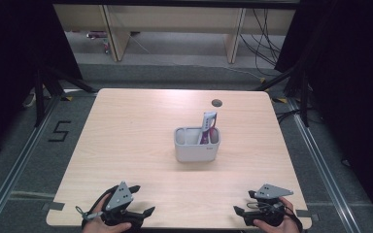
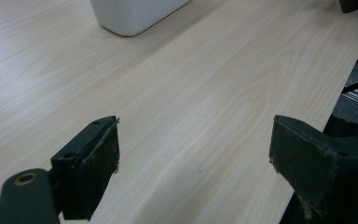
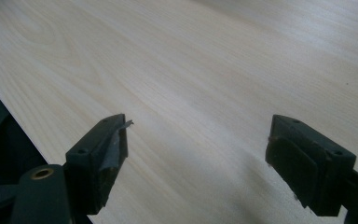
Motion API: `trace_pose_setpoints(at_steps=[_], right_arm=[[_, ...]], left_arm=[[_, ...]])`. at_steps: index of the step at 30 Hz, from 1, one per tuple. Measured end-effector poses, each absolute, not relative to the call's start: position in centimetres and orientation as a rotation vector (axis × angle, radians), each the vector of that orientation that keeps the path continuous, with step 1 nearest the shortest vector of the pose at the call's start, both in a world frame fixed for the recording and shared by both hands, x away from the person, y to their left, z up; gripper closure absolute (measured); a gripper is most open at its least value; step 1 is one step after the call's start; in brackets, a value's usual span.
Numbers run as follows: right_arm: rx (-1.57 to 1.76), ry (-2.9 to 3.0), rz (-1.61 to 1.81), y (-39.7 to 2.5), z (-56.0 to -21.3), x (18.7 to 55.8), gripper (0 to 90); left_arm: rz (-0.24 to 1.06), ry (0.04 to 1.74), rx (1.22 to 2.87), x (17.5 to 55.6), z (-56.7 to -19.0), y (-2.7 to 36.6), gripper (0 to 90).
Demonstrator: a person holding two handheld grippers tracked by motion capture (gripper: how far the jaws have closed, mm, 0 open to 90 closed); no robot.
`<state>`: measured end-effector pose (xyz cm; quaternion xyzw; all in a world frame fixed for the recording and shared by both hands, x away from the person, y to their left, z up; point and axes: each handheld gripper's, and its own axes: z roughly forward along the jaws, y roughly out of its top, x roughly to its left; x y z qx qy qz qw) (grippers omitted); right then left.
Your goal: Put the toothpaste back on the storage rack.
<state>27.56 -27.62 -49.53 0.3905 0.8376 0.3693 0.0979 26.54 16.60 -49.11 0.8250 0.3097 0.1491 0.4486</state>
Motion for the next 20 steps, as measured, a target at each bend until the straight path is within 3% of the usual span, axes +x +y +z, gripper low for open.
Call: trace_pose_setpoints(at_steps=[20], right_arm=[[1.150, 2.446, 1.071, -27.2, -49.5, 27.3, 20.9]], left_arm=[[0.427, 0.786, 2.135, 25.5, -49.7, 18.2, 15.7]])
